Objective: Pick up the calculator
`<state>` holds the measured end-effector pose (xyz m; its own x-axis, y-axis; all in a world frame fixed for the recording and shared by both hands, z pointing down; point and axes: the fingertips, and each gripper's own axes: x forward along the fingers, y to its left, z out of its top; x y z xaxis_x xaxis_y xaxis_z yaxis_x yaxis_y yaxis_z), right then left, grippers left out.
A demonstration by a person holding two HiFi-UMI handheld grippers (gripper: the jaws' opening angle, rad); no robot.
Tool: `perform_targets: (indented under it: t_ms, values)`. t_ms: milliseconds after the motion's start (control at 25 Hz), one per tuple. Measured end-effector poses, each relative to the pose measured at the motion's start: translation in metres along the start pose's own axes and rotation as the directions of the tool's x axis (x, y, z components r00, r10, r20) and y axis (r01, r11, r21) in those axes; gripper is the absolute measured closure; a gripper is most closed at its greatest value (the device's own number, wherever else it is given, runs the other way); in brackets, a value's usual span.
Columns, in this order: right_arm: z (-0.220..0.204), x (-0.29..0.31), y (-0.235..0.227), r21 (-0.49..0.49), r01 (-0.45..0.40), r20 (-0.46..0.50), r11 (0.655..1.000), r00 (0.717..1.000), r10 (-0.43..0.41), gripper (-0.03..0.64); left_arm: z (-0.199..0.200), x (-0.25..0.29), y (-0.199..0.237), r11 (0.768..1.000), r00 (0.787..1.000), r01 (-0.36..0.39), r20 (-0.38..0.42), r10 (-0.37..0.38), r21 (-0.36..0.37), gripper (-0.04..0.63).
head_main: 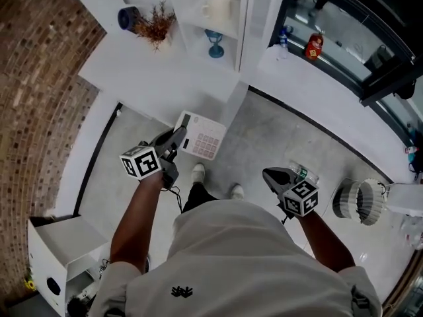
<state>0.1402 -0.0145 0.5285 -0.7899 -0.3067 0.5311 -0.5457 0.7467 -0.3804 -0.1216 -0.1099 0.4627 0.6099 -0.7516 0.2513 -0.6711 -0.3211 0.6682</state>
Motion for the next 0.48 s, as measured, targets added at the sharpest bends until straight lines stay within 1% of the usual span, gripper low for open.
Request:
perform_targets:
  t_ms: [320,480]
  values:
    - [-0.024,-0.023,-0.002,-0.012,-0.023,-0.005,1.0,1.0,0.022,0.604,-0.033,0.003,-0.043,0.999,1.0,-0.008,-0.021,0.009,0.041,0.537]
    - [-0.03,-0.032,-0.003,-0.015,-0.027,0.007,1.0,1.0,0.027,0.604,-0.043,0.007,-0.063,0.999,1.0,0.003,-0.03,-0.002,0.052,0.537]
